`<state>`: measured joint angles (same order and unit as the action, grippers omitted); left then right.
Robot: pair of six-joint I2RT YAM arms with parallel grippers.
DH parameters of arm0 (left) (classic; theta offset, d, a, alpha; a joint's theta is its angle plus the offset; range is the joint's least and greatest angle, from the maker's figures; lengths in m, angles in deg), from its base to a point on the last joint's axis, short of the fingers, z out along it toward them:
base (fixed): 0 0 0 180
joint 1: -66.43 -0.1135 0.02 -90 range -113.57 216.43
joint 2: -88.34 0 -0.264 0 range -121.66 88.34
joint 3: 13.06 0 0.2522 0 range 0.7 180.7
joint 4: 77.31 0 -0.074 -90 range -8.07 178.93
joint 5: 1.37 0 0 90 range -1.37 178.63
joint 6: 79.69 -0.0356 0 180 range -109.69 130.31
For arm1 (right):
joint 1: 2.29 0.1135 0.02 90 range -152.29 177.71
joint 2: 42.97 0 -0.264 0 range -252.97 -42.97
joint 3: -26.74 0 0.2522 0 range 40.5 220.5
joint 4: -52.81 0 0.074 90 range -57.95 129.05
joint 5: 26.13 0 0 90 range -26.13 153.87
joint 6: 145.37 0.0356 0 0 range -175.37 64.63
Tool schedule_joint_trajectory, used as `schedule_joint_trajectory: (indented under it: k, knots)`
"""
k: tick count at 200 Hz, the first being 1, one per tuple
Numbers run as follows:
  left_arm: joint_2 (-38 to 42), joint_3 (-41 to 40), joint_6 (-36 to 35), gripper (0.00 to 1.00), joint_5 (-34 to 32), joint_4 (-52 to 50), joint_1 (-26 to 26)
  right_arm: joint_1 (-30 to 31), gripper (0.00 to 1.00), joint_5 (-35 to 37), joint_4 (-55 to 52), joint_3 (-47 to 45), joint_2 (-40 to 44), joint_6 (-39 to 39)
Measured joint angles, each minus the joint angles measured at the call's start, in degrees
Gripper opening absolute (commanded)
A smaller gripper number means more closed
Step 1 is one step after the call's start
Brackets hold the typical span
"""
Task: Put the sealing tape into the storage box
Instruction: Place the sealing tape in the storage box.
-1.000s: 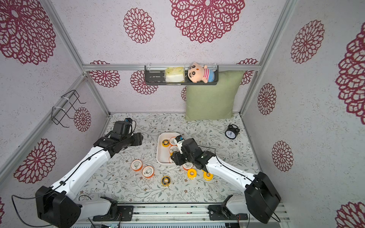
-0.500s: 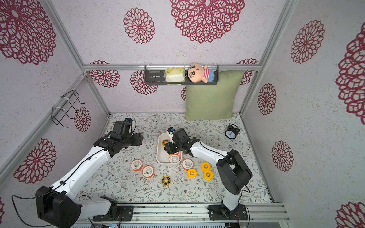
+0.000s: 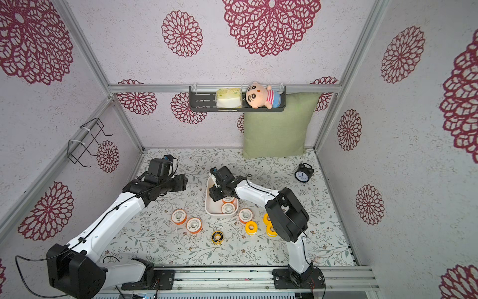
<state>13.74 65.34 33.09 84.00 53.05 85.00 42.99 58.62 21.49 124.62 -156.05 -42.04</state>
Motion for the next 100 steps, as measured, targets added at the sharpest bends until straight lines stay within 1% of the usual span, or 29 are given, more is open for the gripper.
schedule_joint_trajectory:
  k: [39, 100]
  knots:
    - [0.00, 0.00, -0.02, 0.63, 0.00, 0.00, 0.00, 0.83, 0.52, 2.29, -2.36, 3.30, -2.78, -0.39]
    - [0.00, 0.00, 0.00, 0.63, -0.02, 0.00, 0.00, 1.66, 0.52, 5.27, -4.63, 5.55, -4.50, -0.85]
